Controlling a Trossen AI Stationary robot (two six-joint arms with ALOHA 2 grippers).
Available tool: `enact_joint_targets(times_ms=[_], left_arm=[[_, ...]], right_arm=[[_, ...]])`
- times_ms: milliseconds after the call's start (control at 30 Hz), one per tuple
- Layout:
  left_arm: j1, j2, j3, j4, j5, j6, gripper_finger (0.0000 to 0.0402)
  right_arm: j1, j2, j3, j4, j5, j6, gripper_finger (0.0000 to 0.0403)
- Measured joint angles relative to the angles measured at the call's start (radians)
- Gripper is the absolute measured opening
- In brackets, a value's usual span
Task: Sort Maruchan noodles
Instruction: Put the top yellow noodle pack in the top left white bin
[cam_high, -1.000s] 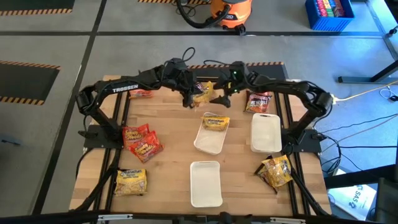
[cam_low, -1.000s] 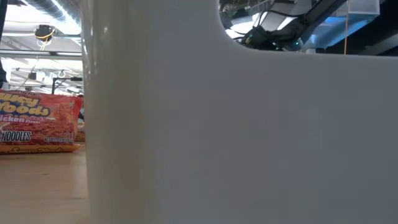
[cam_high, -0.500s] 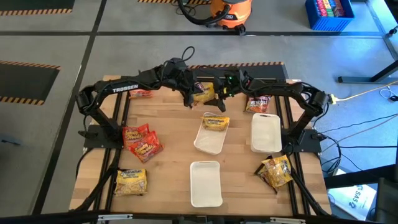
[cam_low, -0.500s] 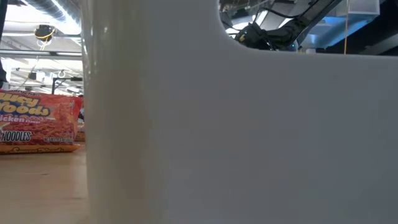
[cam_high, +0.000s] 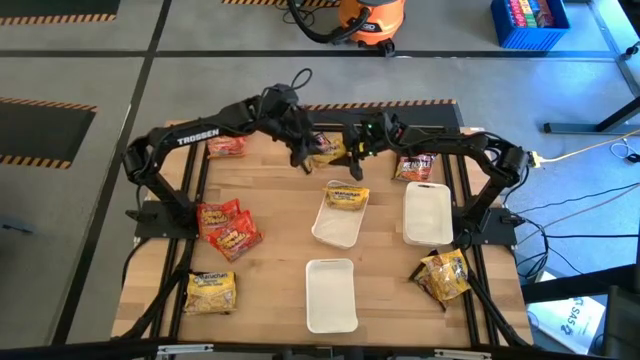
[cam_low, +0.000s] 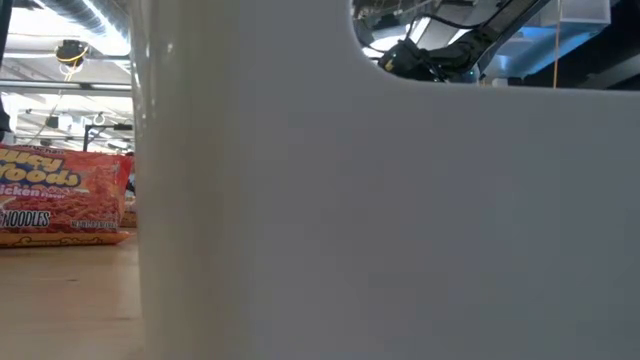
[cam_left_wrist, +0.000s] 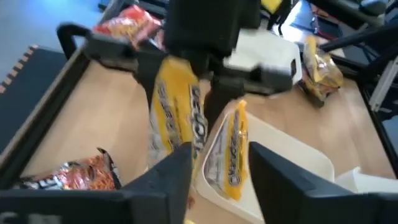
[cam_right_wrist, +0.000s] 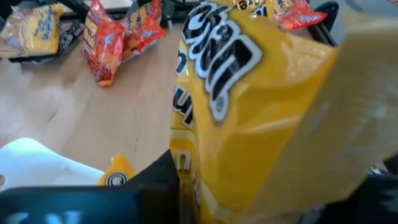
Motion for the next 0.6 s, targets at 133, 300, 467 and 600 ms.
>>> enact_joint_targets(times_ms=[133, 300, 467, 600], left_arm=[[0.004, 0.0, 0.026, -0.003, -0.08, 0.039, 0.0205], [0.004, 0.002, 0.026, -0.033, -0.091, 0.049, 0.0249], [-0.018, 0.028, 0.026, -0.067, -0.035, 0.054, 0.0266], [-0.041, 0.057, 0.025, -0.095, -0.049, 0.078, 0.0267]], right_arm=[[0.018, 0.0, 0.0, -0.009, 0.01, -0.013, 0.0138], [0.056, 0.0, 0.0, -0.009, 0.012, -0.053, 0.0131], [0.069, 0.0, 0.011, -0.009, 0.013, -0.055, 0.0135], [0.08, -0.001, 0.025, -0.009, 0.013, -0.051, 0.0133]])
